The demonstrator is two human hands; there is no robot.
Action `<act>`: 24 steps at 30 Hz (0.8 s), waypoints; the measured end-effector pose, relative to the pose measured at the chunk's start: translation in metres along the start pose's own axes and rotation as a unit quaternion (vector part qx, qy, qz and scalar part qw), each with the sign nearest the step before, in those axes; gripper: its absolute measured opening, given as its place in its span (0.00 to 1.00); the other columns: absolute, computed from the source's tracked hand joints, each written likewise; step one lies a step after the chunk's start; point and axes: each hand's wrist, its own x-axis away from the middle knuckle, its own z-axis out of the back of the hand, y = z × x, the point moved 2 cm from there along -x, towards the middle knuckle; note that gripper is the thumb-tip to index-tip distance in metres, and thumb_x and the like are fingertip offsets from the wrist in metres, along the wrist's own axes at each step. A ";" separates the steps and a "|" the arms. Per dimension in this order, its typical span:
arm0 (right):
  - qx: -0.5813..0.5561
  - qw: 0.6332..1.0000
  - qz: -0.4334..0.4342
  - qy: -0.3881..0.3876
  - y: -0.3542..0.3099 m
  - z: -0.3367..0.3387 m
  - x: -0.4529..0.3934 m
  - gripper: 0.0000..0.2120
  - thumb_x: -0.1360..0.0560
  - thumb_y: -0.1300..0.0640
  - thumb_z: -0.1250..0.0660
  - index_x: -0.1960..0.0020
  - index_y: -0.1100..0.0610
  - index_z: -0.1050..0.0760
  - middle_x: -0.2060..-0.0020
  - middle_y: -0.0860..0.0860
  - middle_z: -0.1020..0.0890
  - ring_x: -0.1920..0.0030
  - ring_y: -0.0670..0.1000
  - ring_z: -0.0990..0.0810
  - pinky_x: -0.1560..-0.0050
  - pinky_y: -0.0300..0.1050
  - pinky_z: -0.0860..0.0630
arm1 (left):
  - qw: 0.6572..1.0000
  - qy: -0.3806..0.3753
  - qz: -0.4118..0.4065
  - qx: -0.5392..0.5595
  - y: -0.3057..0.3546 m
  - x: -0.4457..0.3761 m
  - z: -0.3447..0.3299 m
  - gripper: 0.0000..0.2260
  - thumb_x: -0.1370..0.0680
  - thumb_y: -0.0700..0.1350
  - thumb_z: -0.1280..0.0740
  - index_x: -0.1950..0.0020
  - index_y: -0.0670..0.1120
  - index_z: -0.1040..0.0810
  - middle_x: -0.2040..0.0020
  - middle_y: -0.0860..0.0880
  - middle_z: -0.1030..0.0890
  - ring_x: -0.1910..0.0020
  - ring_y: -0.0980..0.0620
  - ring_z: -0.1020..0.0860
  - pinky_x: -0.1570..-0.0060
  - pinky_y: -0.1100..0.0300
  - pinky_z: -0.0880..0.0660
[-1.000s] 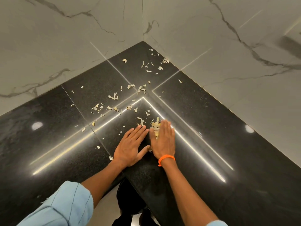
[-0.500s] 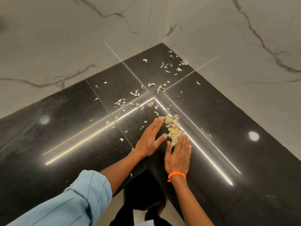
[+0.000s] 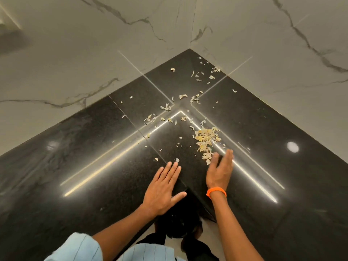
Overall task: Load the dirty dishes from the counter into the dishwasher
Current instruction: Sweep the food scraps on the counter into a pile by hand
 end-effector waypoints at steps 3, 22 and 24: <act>0.111 0.992 -0.037 0.054 0.045 0.032 0.022 0.34 0.17 0.38 0.54 0.20 0.59 0.46 0.21 0.57 0.41 0.20 0.54 0.47 0.20 0.57 0.51 | 1.000 0.005 -0.005 -0.002 0.000 -0.032 0.002 0.37 0.18 0.70 0.55 0.16 0.49 0.57 0.16 0.52 0.59 0.18 0.53 0.63 0.19 0.47 0.53; 0.125 0.967 0.183 -0.126 -0.073 -0.071 0.034 0.37 0.17 0.38 0.49 0.18 0.57 0.60 0.19 0.53 0.57 0.20 0.49 0.61 0.20 0.53 0.58 | 0.962 0.120 0.229 0.089 -0.147 -0.026 0.041 0.31 0.15 0.63 0.54 0.16 0.49 0.52 0.16 0.51 0.54 0.18 0.56 0.60 0.19 0.49 0.55; 0.122 0.929 0.294 -0.190 -0.080 -0.069 0.068 0.38 0.17 0.42 0.43 0.18 0.58 0.57 0.19 0.53 0.55 0.19 0.52 0.59 0.20 0.51 0.59 | 0.950 0.132 0.267 0.089 -0.165 0.002 0.037 0.31 0.15 0.63 0.54 0.16 0.48 0.51 0.16 0.51 0.52 0.18 0.55 0.58 0.19 0.49 0.54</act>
